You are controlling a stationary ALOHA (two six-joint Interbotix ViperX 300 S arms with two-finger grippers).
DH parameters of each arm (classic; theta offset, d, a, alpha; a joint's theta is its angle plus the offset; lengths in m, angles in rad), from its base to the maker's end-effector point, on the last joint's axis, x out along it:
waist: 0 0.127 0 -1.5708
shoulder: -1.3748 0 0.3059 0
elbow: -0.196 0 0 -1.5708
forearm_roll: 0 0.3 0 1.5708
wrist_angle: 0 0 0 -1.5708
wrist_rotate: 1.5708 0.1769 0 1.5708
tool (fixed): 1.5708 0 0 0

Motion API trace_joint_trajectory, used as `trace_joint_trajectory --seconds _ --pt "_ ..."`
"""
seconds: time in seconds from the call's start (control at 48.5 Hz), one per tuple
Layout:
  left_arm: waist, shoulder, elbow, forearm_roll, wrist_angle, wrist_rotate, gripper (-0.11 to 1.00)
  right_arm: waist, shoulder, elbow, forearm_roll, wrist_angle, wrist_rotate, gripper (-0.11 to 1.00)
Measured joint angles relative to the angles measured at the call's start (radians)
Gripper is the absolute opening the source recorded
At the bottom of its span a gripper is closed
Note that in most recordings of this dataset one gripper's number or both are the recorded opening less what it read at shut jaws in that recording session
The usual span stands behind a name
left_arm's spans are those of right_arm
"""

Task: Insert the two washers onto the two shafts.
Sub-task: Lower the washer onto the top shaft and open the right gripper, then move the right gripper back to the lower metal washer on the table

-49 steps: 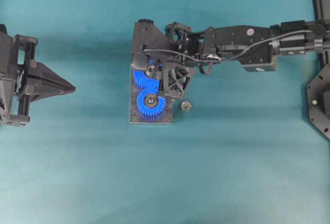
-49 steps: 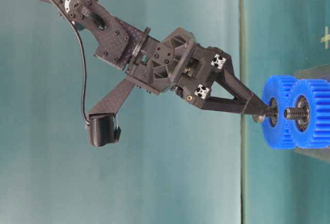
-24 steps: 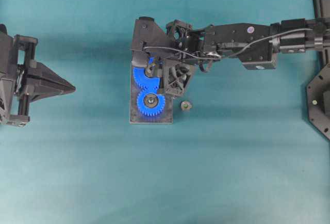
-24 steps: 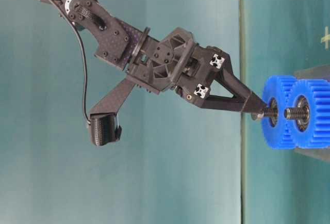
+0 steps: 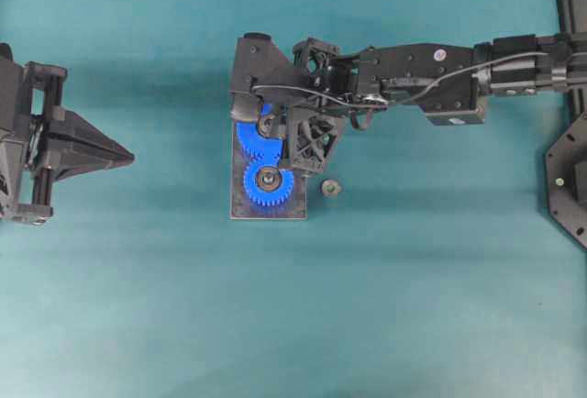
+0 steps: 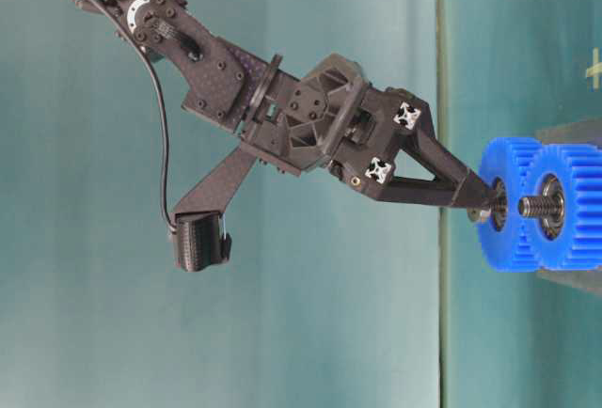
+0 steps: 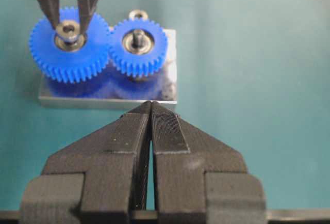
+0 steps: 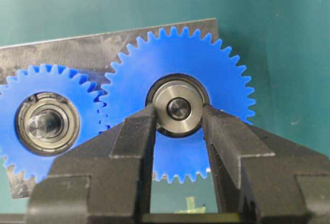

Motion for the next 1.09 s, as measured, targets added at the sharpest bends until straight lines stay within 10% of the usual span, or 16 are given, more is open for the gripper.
trace_joint_trajectory --seconds 0.433,0.721,1.092 --pt "0.000 -0.002 0.002 0.000 0.000 0.000 0.00 -0.003 0.008 -0.002 0.012 -0.002 0.000 0.33" --pt "0.000 -0.003 0.000 0.000 0.000 0.000 0.00 -0.006 -0.040 0.009 0.037 0.000 0.002 0.98" --pt "0.000 -0.002 0.005 0.000 0.000 -0.028 0.00 0.046 -0.291 0.230 0.057 -0.002 0.049 0.93"
